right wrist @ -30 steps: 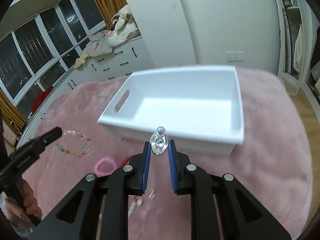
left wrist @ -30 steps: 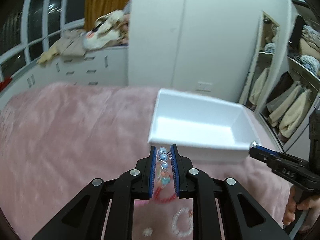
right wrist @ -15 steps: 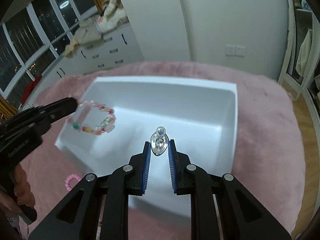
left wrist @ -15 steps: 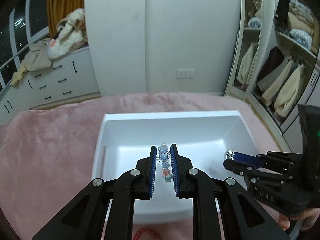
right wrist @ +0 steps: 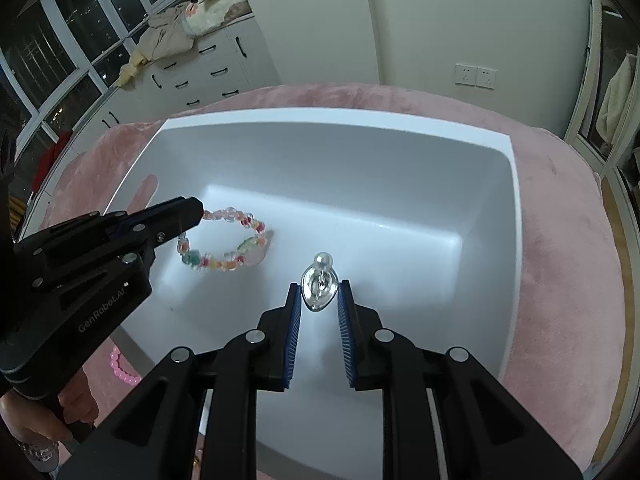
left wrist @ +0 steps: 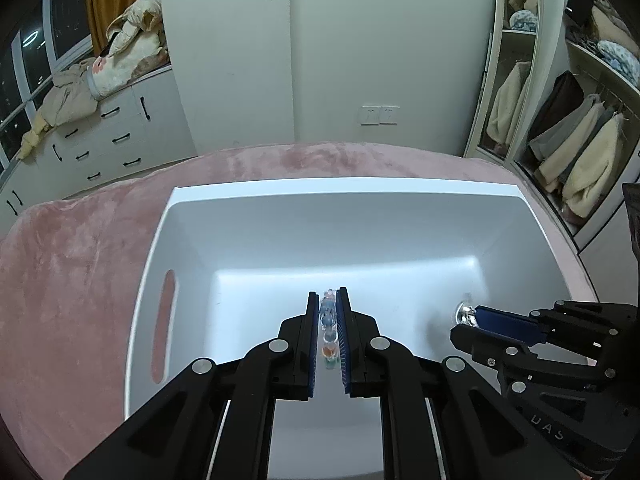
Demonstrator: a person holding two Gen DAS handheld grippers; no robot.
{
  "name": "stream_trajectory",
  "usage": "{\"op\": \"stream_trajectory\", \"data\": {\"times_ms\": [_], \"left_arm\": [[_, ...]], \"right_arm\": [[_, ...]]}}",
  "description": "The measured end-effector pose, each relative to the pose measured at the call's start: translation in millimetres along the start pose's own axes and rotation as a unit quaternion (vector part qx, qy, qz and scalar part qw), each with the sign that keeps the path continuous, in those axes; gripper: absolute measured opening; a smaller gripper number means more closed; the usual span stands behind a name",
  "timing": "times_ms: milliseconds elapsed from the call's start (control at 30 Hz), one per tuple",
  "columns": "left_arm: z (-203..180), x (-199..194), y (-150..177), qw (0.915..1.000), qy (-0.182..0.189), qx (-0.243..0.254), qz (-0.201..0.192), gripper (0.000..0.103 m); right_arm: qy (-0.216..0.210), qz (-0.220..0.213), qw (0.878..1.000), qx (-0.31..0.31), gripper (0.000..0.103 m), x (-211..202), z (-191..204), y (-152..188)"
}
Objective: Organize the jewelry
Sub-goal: 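Carry both held pieces into the white box and open both tools, then move both open tools back over the remaining jewelry on the bed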
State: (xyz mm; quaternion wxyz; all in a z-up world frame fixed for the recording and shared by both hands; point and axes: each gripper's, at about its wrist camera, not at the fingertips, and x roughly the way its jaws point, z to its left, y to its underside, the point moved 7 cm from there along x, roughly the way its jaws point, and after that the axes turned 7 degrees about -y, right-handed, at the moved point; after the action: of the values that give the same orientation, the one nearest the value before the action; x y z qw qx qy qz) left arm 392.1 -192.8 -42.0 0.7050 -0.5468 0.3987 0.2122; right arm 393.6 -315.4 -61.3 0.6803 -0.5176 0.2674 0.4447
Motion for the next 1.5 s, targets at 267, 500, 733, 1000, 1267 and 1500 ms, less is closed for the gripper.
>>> {"op": "stream_trajectory", "data": {"times_ms": [267, 500, 733, 1000, 1267, 1500], "left_arm": [[15, -41, 3, 0.9994, -0.015, 0.008, -0.031, 0.05], [41, -116, 31, 0.9942, -0.051, 0.034, -0.088, 0.086], [59, -177, 97, 0.9859, -0.086, 0.071, -0.125, 0.089], [87, -206, 161, 0.9902, -0.075, 0.02, -0.116, 0.09], [100, -197, 211, 0.9933, -0.059, 0.001, -0.099, 0.09], [99, -164, 247, 0.997, -0.026, -0.008, -0.072, 0.09]], "right_arm": [[0.014, -0.028, 0.999, -0.021, 0.053, -29, 11, -1], [-0.012, -0.118, 0.99, -0.08, 0.085, -92, 47, 13], [0.01, -0.174, 0.964, -0.2, 0.088, -121, 98, 65], [0.02, -0.164, 0.954, -0.25, 0.077, -108, 134, 119], [0.032, -0.112, 0.962, -0.245, 0.059, -68, 128, 156], [0.041, -0.083, 0.971, -0.221, 0.059, -39, 108, 175]]}}
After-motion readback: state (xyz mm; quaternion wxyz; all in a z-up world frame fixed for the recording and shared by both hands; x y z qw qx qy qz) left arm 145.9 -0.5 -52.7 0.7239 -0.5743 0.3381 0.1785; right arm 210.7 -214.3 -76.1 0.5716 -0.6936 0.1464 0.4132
